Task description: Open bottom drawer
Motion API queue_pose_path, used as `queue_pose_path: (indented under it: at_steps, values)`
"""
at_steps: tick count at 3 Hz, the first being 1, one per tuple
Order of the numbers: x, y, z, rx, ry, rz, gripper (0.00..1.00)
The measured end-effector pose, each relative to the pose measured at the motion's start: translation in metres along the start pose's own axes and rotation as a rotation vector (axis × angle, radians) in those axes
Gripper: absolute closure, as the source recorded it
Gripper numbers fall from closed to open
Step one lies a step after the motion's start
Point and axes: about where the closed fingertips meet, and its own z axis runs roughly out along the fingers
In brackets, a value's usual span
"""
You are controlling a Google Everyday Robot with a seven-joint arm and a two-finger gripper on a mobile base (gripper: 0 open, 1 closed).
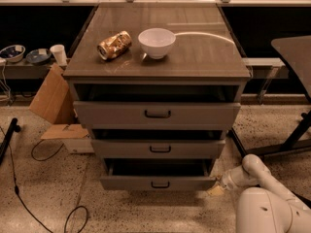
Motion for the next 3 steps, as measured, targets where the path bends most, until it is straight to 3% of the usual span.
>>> queue_pose_path:
  at_steps: [2,3]
  values:
    - [0.0083,-0.0053,-0.0085,0.0,0.0,0.0,0.6]
    - [0.01,-0.0064,-0.0103,0.0,0.0,0.0,0.69]
